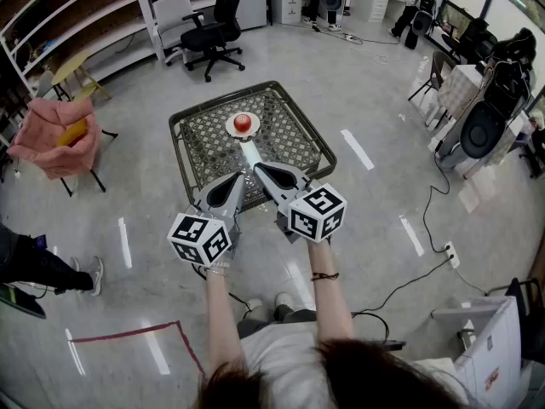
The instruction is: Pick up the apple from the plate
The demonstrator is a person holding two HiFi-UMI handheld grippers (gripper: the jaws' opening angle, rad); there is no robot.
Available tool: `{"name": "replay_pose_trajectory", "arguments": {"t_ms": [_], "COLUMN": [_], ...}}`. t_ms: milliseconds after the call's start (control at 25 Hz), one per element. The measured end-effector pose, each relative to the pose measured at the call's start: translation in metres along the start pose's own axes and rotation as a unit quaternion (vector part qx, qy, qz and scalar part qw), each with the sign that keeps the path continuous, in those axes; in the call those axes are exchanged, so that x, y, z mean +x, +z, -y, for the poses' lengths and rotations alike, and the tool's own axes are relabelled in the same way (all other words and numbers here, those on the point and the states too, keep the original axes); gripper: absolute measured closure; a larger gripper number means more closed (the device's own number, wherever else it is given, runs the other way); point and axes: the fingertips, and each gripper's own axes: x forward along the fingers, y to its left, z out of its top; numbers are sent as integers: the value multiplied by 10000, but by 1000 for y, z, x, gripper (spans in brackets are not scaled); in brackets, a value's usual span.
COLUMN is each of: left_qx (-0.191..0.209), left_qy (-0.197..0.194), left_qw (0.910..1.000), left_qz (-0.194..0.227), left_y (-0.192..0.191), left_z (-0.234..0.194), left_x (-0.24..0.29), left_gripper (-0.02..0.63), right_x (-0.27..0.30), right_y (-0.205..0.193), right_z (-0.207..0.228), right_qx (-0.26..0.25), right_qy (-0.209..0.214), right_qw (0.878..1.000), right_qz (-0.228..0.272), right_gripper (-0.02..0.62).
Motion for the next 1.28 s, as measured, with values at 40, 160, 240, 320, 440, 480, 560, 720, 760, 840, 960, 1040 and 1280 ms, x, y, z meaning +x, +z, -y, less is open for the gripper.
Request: {"name": "replay_pose_trajectory", "arguments": {"t_ms": [40, 160, 240, 320, 440, 480, 560, 720, 760, 840, 960, 1040, 1280], "left_qx": [5, 8, 3, 3, 11, 12, 0, -45, -49, -76, -119, -146, -221], "left_qy": [-7, -10, 3, 28, 51, 57, 70, 98, 107, 115, 132, 154, 187], "left_qw": [10000, 10000, 10000, 10000, 10000, 10000, 10000, 9999, 9999, 9999, 9998, 9998, 9995], "left_qz": [0, 14, 24, 23, 33, 38, 63, 116, 112, 88, -1, -52, -148], "left_y": [1, 2, 1, 1, 1, 2, 2, 4, 3, -2, -12, -15, -18], "left_z": [2, 6, 6, 5, 4, 4, 3, 1, 1, 4, 9, 10, -4], "left_x": [1, 4, 5, 6, 8, 9, 10, 13, 13, 13, 13, 12, 10], "left_gripper": [595, 595, 595, 595, 595, 595, 595, 595, 595, 595, 595, 595, 595], "right_x": [-2, -5, -5, -5, -5, -4, -4, -5, -6, -8, -13, -15, -3], "right_y": [1, 2, 3, 3, 4, 5, 6, 8, 7, 5, 0, -1, -4], "right_z": [1, 3, 4, 4, 7, 8, 9, 12, 13, 14, 17, 18, 21], "right_qx": [0, 0, -3, -6, 4, 16, 44, 67, 70, 95, 164, 217, 291], "right_qy": [5, 24, 48, 77, 101, 107, 136, 179, 176, 165, 136, 132, 115], "right_qw": [10000, 10000, 10000, 10000, 9999, 9999, 9999, 9998, 9998, 9998, 9998, 9997, 9995], "right_qz": [5, 19, 26, 26, 38, 49, 71, 80, 78, 76, 64, 70, 61], "right_gripper": [586, 586, 586, 586, 586, 586, 586, 586, 586, 586, 586, 586, 586]}}
